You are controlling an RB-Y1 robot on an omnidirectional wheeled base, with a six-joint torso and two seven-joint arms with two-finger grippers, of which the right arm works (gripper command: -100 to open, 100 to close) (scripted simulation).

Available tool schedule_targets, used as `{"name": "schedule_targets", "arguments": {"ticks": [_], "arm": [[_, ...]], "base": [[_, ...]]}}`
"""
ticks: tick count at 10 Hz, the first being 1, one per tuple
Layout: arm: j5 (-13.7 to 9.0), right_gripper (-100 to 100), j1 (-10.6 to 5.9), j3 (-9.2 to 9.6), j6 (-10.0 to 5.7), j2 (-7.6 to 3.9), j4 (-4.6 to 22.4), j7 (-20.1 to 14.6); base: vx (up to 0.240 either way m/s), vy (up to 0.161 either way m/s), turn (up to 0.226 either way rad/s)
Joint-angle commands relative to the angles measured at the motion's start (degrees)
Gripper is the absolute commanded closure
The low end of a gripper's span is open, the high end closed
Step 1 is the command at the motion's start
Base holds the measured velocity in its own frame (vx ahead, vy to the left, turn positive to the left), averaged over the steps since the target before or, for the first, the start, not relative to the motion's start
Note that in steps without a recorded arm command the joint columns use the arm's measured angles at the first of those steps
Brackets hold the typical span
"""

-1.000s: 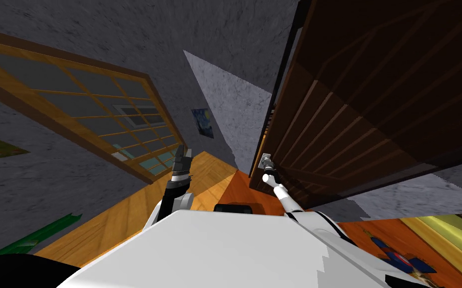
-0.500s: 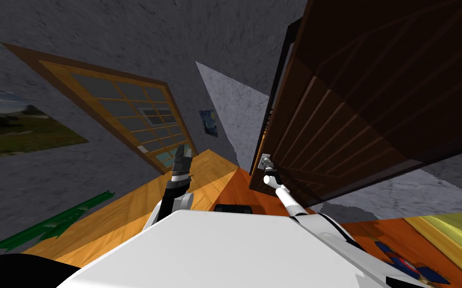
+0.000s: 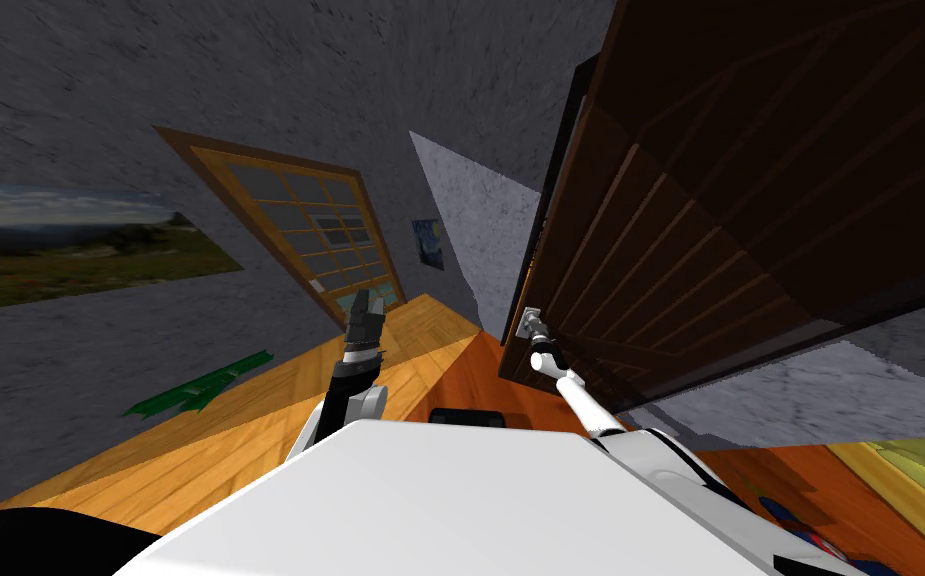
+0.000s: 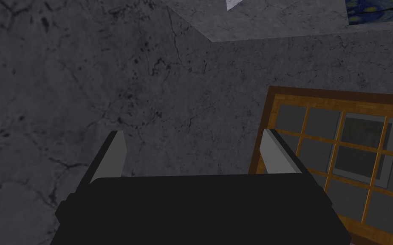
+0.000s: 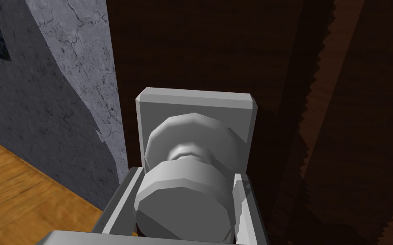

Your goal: Pull the door open

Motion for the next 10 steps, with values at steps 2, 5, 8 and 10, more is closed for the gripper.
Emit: {"name": "schedule_targets", "arguments": {"ticks": [2,5,8,10], "arm": [[0.3,100,0.39,1.23,0.13,-0.42,-0.5,-1.0],[0.7,100,0.83,3.19,0.11,-1.39,-1.6,-2.6],[1.1,100,1.32,5.36,0.08,-2.46,-2.8,-4.4],[1.4,100,1.59,6.54,0.06,-3.04,-3.5,-5.4]], "base": [[-0.113,-0.031,0.055],[-0.206,-0.078,0.097],[-0.217,-0.067,0.087],[-0.184,-0.057,0.070]]}}
